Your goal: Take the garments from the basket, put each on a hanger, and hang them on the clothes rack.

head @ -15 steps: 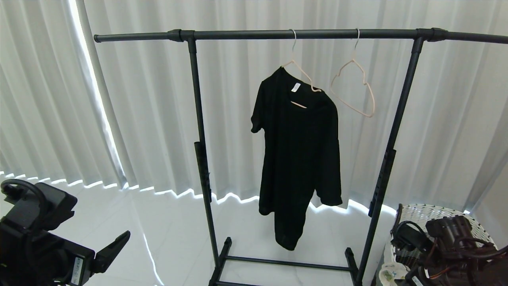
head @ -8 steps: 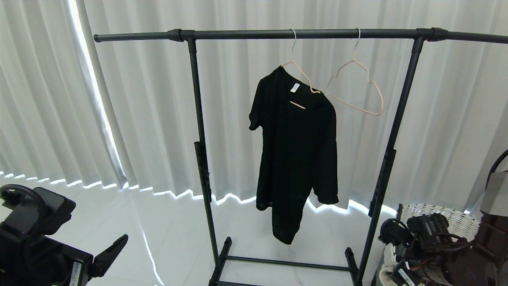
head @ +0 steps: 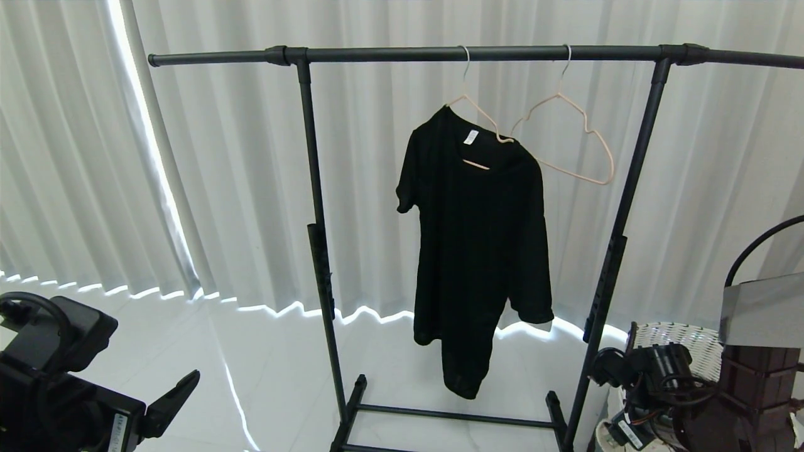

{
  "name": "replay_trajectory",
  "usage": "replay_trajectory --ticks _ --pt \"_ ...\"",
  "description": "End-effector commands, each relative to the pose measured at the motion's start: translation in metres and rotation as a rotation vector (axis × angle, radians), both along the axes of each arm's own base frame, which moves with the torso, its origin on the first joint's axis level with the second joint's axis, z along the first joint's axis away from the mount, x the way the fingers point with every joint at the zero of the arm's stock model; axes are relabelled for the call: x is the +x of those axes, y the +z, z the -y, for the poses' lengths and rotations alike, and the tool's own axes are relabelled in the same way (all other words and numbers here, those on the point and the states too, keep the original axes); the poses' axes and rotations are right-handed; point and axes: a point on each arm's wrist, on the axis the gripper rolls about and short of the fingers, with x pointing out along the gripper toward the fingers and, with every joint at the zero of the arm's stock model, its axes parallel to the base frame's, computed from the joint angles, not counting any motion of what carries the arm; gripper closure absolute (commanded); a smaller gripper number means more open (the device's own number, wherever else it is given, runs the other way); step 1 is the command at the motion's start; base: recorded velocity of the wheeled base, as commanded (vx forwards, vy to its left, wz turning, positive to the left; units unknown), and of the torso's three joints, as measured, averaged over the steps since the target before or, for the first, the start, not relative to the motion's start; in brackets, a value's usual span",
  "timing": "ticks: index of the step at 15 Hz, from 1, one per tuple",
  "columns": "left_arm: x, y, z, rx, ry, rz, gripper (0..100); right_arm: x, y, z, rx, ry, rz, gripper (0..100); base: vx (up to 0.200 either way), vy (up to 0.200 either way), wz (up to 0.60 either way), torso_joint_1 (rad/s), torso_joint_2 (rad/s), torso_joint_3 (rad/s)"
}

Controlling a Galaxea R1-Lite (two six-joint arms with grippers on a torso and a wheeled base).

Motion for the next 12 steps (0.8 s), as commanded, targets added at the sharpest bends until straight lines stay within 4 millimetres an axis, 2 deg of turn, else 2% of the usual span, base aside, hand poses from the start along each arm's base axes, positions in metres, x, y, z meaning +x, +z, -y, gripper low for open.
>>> replay_trajectory --ticks 1,5,7,10,12 --pt "0.0 0.0 0.0 0.0 0.0 0.001 0 0.0 -0.003 -0.001 -0.002 0.006 -0.008 100 0.0 0.0 0.0 0.0 0.0 0.0" --pt "0.0 0.0 0.0 -0.002 -0.001 0.002 0 0.002 0.0 -0.005 0.006 0.012 0.035 100 0.0 0.0 0.0 0.0 0.0 0.0" --pt "-0.001 0.001 0.0 -0.007 0.002 0.008 0 0.005 0.009 -0.004 0.019 0.003 0.095 100 0.0 0.0 0.0 0.0 0.0 0.0" --pt "-0.006 0.001 -0.001 -0.012 0.003 0.023 0 0.008 0.035 -0.003 0.042 0.001 0.186 100 0.0 0.0 0.0 0.0 0.0 0.0" --pt "-0.009 0.001 -0.002 -0.012 0.002 0.032 0 0.013 0.063 0.002 0.05 -0.018 0.237 100 0.0 0.0 0.0 0.0 0.0 0.0"
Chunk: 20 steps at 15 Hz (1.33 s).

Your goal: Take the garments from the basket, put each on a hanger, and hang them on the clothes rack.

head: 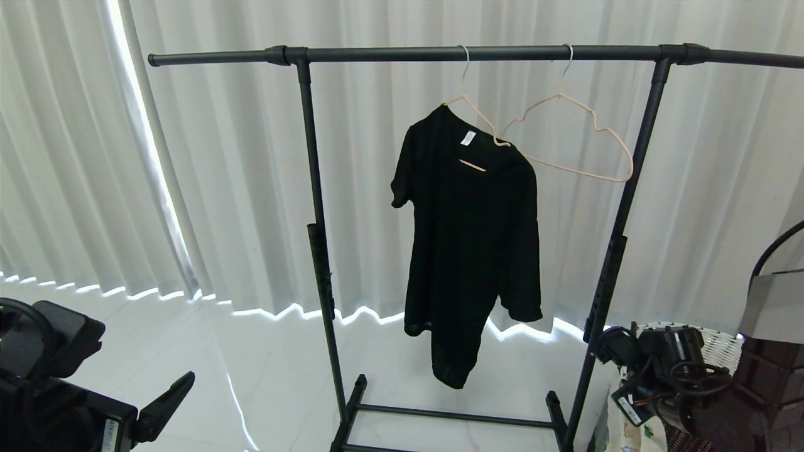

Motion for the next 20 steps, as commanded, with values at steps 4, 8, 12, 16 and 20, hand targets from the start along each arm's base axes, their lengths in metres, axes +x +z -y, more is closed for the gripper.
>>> replay_trajectory --ticks 4,8,12,16,20 --pt "-0.001 0.004 0.0 -0.001 -0.003 0.023 0 0.021 0.127 0.002 0.049 -0.019 0.074 100 0.0 0.0 0.0 0.0 0.0 0.0" --pt "0.004 0.011 0.001 -0.004 -0.009 0.035 0 0.02 0.23 -0.023 0.182 0.014 0.152 100 -0.05 0.0 0.0 -0.001 0.0 0.001" --pt "0.008 0.013 0.002 -0.009 -0.019 0.036 0 0.011 0.274 -0.044 0.23 0.08 0.212 100 -0.2 0.0 0.0 0.0 0.0 0.0" --pt "0.012 0.028 0.009 -0.129 -0.219 0.068 0 -0.008 0.302 -0.089 0.352 0.225 0.257 100 -0.05 0.0 0.0 -0.001 0.0 0.002" --pt "0.042 0.087 0.027 -0.477 -0.303 0.143 0 -0.023 0.319 -0.129 0.562 0.454 0.215 100 0.0 0.0 0.0 0.0 0.0 0.0"
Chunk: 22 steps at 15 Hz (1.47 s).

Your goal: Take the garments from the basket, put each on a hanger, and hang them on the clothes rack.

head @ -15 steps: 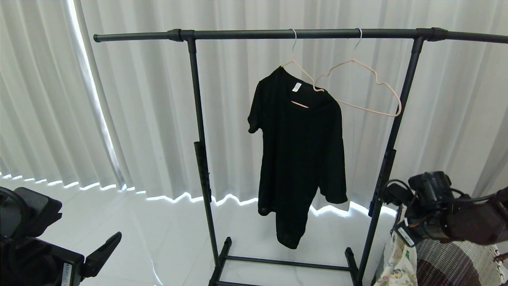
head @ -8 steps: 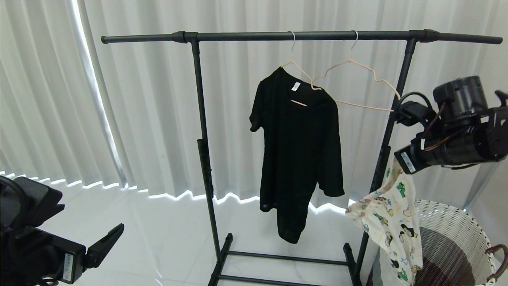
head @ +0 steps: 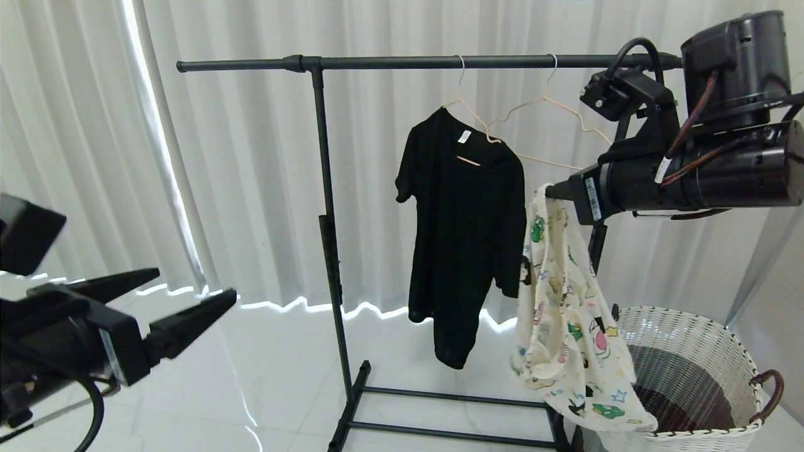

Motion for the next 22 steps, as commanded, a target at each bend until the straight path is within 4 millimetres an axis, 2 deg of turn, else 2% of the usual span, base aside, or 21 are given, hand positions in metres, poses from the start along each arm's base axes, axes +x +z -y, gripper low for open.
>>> replay_trajectory --ticks 1,3,6,9,12,18,22 --pt "0.02 0.035 0.018 -0.143 -0.106 0.028 0 -0.001 0.005 -0.021 0.026 0.068 0.023 100 0.0 0.0 0.0 0.0 0.0 0.0" --pt "0.025 0.045 0.035 -0.186 -0.235 0.023 0 0.005 0.011 -0.041 0.06 0.106 0.063 100 0.0 0.0 0.0 0.0 0.0 0.0" --pt "0.025 0.039 0.058 -0.187 -0.431 -0.034 0 0.008 0.019 -0.072 0.106 0.159 0.087 100 0.0 0.0 0.0 0.0 0.0 0.0" --pt "0.036 0.029 0.078 -0.172 -0.492 -0.094 0 0.001 0.024 -0.099 0.125 0.224 0.104 100 0.0 0.0 0.0 0.0 0.0 0.0" --pt "0.042 0.02 0.088 -0.155 -0.515 -0.132 0 -0.007 0.027 -0.109 0.133 0.256 0.109 100 0.0 0.0 0.0 0.0 0.0 0.0" --pt "0.081 -0.015 0.105 0.051 -0.427 -0.137 0 -0.025 0.035 -0.116 0.152 0.304 0.124 100 0.0 0.0 0.0 0.0 0.0 0.0" --pt "0.088 -0.027 0.11 0.062 -0.433 -0.155 0 -0.032 0.041 -0.113 0.164 0.313 0.135 100 0.0 0.0 0.0 0.0 0.0 0.0"
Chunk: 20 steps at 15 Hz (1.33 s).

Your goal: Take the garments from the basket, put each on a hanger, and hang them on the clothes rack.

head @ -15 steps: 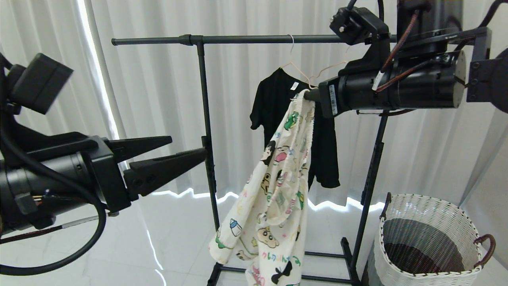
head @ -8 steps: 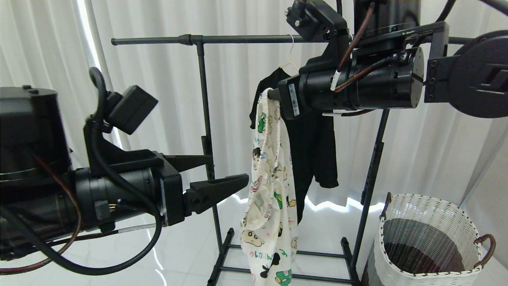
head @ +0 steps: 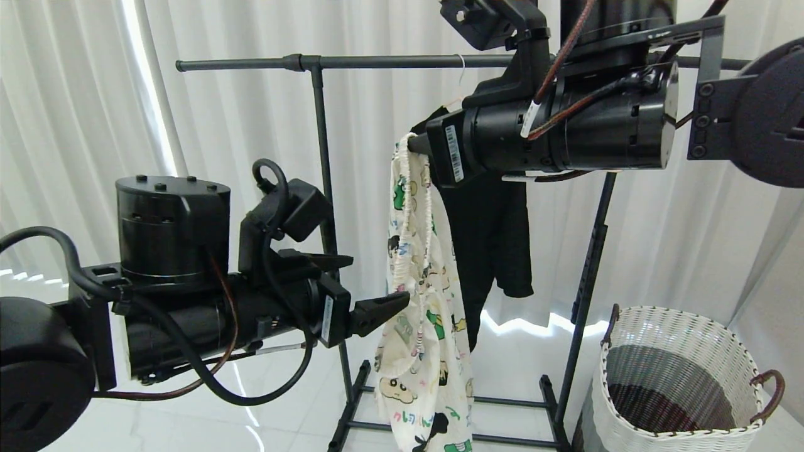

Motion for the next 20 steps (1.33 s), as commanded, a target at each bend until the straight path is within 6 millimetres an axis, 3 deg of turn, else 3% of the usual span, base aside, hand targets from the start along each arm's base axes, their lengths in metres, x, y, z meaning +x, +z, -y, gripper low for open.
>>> replay_trajectory --ticks 1,5,8,12,13,17,20 --pt "0.002 -0.013 0.003 0.027 -0.009 -0.037 0 -0.004 0.005 0.003 0.01 0.003 0.008 100 0.0 0.0 0.0 0.0 0.0 0.0" --pt "-0.018 -0.042 -0.017 0.13 -0.011 -0.083 0 -0.007 0.011 0.009 0.022 0.001 0.018 100 0.0 0.0 0.0 0.0 0.0 0.0" --pt "-0.041 -0.048 -0.029 0.134 -0.015 -0.089 0 -0.008 0.014 0.012 0.028 -0.002 0.023 100 0.0 0.0 0.0 0.0 0.0 0.0" --pt "-0.045 -0.055 -0.033 0.142 -0.01 -0.1 0 -0.012 0.016 0.017 0.022 -0.001 0.018 100 0.0 0.0 0.0 0.0 0.0 0.0" --pt "-0.044 -0.053 -0.032 0.133 -0.009 -0.086 100 -0.014 0.018 0.02 0.018 -0.004 0.015 100 0.0 0.0 0.0 0.0 0.0 0.0" --pt "-0.046 -0.05 -0.036 0.149 0.06 -0.05 100 -0.015 0.011 0.034 -0.016 -0.061 -0.003 100 0.0 0.0 0.0 0.0 0.0 0.0" --pt "-0.057 -0.039 -0.045 0.136 0.096 0.012 100 -0.022 0.001 0.061 -0.056 -0.104 -0.034 100 0.0 0.0 0.0 0.0 0.0 0.0"
